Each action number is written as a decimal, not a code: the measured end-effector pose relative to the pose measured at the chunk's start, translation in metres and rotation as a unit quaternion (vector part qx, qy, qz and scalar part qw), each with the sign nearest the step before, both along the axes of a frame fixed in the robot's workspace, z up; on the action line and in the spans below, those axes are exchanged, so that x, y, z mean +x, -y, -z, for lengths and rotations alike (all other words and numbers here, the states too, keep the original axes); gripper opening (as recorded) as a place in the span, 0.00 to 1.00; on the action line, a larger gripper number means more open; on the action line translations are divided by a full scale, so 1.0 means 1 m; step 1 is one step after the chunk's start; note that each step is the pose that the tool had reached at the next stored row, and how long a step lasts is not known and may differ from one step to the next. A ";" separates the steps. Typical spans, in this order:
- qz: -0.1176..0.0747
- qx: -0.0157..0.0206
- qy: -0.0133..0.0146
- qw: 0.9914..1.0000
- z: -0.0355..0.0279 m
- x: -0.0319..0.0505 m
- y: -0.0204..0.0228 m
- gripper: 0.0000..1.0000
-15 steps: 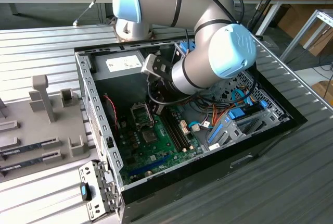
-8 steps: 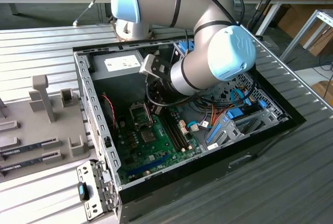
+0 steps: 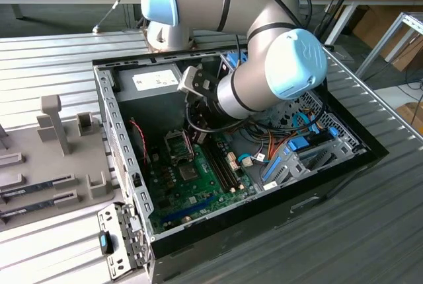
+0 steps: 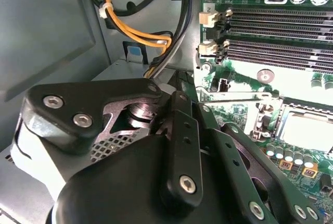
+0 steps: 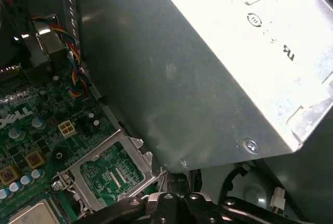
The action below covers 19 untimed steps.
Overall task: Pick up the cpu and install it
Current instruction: 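Close the cpu cover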
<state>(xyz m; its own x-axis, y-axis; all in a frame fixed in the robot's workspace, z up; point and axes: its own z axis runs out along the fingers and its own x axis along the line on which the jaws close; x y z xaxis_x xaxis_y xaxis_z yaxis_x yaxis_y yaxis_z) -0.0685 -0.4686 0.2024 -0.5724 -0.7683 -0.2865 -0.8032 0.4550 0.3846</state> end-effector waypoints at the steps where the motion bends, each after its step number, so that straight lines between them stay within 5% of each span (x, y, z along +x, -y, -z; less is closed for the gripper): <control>1: 0.000 0.000 0.000 1.000 0.0000 0.0005 0.0001 0.11; 6: 0.000 -0.001 -0.004 1.000 0.0007 0.0061 0.0013 0.11; 7: 0.000 -0.005 -0.004 1.000 0.0008 0.0071 0.0014 0.11; 9: 0.001 -0.025 -0.004 1.000 0.0009 0.0082 0.0013 0.11; 12: 0.001 -0.044 -0.004 0.999 0.0008 0.0084 0.0014 0.11; 14: 0.001 -0.051 -0.004 0.999 0.0000 0.0085 0.0014 0.11; 17: 0.002 -0.068 -0.004 0.998 -0.0057 0.0085 0.0014 0.11; 19: 0.002 -0.074 -0.004 0.997 -0.0086 0.0084 0.0013 0.11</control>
<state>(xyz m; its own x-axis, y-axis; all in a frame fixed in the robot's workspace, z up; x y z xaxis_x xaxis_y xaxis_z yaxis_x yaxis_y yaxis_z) -0.0601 -0.4699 0.2110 -0.5769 -0.8000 -0.1649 -0.7986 0.5099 0.3198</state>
